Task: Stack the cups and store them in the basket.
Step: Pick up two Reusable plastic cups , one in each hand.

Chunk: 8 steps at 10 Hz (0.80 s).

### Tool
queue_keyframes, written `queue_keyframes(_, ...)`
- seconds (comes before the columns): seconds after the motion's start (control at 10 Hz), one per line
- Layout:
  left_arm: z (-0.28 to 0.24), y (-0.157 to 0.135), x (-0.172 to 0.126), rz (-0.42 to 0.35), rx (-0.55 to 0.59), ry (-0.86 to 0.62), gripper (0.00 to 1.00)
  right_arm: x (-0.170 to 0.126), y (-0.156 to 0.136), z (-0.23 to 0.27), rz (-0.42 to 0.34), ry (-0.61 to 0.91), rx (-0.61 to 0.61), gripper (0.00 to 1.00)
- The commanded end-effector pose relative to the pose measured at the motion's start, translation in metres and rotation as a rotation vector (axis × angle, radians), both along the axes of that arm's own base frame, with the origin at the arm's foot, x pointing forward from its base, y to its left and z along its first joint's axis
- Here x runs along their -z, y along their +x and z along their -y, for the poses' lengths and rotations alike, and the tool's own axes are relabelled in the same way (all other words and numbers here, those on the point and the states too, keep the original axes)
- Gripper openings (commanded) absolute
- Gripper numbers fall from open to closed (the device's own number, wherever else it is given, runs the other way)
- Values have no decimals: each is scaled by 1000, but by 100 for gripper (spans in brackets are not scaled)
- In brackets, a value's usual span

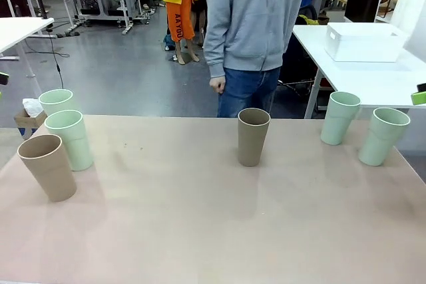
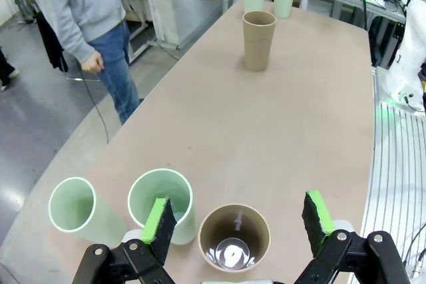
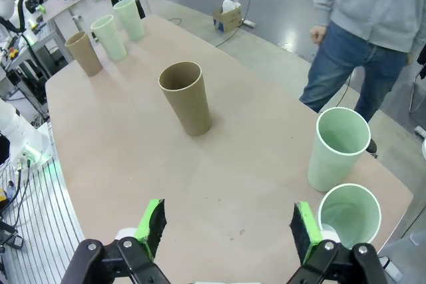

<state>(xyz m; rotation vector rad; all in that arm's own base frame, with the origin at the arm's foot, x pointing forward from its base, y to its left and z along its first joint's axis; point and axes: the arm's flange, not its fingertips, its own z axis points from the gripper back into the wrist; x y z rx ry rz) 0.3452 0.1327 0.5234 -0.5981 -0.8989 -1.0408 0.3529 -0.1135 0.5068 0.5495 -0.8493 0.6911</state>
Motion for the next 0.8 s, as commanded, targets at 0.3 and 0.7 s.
queue_keyframes(0.3, -1, 2, -2, 25, 13, -14, 100, 0, 3, 1, 31, 15, -15, 100)
queue_keyframes(0.7, -1, 2, -2, 25, 13, -14, 100, 0, 3, 1, 31, 15, -15, 100)
